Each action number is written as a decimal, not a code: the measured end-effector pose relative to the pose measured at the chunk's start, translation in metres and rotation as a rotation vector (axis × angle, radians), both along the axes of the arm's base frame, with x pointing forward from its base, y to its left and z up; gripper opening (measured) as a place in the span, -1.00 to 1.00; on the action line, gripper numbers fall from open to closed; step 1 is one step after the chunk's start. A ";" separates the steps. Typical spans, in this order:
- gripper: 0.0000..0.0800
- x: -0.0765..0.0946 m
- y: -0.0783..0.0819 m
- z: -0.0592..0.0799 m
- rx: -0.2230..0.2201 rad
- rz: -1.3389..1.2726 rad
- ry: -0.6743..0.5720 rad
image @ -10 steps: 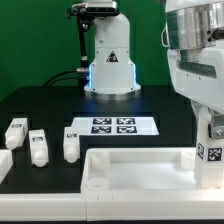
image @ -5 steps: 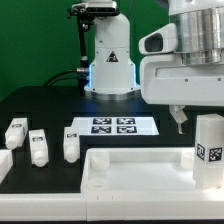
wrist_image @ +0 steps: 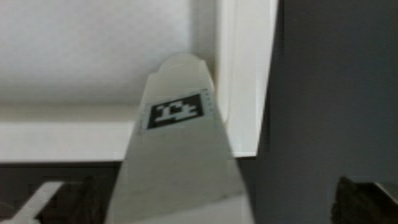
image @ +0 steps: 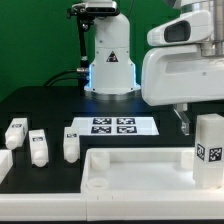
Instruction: Assemble desk
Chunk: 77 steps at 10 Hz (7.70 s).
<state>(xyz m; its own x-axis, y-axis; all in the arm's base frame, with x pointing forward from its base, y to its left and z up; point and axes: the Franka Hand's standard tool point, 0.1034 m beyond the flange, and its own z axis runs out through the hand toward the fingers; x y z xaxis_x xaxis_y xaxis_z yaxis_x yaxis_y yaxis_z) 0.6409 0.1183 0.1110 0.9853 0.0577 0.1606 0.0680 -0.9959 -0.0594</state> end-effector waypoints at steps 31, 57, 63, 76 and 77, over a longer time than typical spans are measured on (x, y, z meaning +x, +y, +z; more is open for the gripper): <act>0.62 0.008 -0.019 0.041 0.401 -1.747 0.221; 0.62 -0.101 -0.185 -0.021 0.038 -0.177 0.078; 0.62 -0.163 -0.203 -0.072 0.041 -0.334 0.272; 0.62 -0.181 -0.223 -0.082 -0.077 0.089 0.209; 0.62 -0.181 -0.220 -0.082 -0.077 0.083 0.209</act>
Offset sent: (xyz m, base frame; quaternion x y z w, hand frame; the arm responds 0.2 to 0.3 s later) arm 0.0000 0.0000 0.0000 0.0000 0.0000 0.1296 0.9916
